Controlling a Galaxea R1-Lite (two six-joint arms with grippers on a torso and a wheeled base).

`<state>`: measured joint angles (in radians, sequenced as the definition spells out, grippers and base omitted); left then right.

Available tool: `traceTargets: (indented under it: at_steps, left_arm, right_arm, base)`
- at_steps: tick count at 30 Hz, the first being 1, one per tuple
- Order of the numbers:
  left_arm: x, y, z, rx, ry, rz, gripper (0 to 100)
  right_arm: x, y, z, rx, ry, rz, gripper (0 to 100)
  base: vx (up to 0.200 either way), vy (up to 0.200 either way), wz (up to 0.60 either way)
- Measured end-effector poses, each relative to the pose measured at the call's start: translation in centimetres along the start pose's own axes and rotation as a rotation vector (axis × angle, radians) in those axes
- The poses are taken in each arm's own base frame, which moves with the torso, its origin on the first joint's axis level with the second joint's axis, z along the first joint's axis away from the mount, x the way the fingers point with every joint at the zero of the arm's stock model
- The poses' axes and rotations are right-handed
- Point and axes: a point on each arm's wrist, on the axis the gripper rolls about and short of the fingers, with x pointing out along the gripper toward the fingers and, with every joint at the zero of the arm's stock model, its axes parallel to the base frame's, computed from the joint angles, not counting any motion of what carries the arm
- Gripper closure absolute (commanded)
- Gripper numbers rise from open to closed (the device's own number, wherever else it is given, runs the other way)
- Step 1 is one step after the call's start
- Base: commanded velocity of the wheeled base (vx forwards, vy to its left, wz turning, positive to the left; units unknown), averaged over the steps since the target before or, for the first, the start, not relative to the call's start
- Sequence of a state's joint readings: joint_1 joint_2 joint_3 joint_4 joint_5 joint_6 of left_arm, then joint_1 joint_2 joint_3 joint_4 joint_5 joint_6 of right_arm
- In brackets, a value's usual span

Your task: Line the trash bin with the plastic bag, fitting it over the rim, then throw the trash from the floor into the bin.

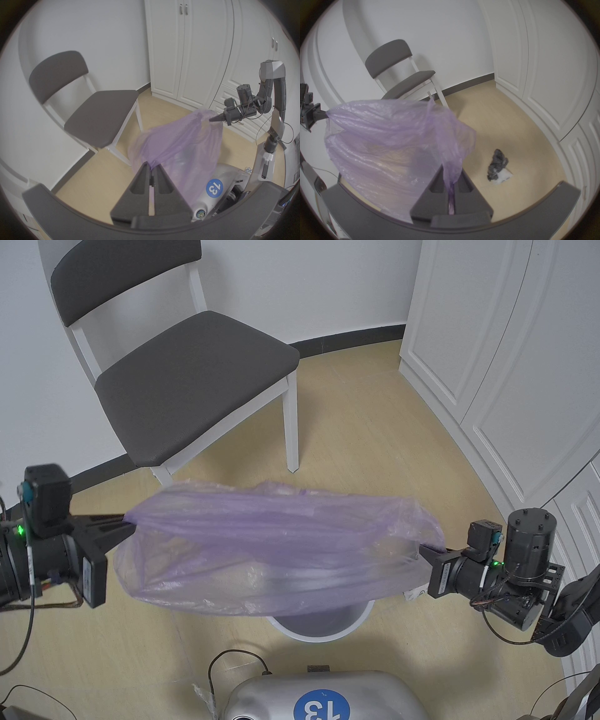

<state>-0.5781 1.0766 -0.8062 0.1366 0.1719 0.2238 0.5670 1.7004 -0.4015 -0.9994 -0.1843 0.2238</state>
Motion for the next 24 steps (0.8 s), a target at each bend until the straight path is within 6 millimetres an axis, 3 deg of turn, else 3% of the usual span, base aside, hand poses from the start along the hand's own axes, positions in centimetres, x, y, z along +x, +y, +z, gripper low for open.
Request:
traceTargets:
  at_steps: [8, 14, 19, 24]
  left_arm:
    - [-2.3, -0.2, -3.8, -0.058, -0.018, 0.006, 100]
    - [-3.7, -0.6, -6.0, -0.064, -0.048, -0.064, 100]
    - [-4.4, -0.8, -6.1, -0.061, -0.120, -0.137, 100]
    - [-3.9, -0.7, -5.0, -0.060, -0.203, -0.162, 100]
  right_arm:
    - [-2.8, -1.1, -0.9, -0.070, 0.011, -0.030, 100]
    - [-5.2, -0.4, -1.4, -0.096, -0.017, -0.023, 100]
    - [-6.6, 0.7, -1.0, -0.128, -0.060, 0.031, 100]
    - [-6.4, 1.5, 0.5, -0.143, -0.123, 0.069, 100]
  base:
    - [0.000, 0.000, 0.00]
    - [0.000, 0.000, 0.00]
    - [0.000, 0.000, 0.00]
    - [0.000, 0.000, 0.00]
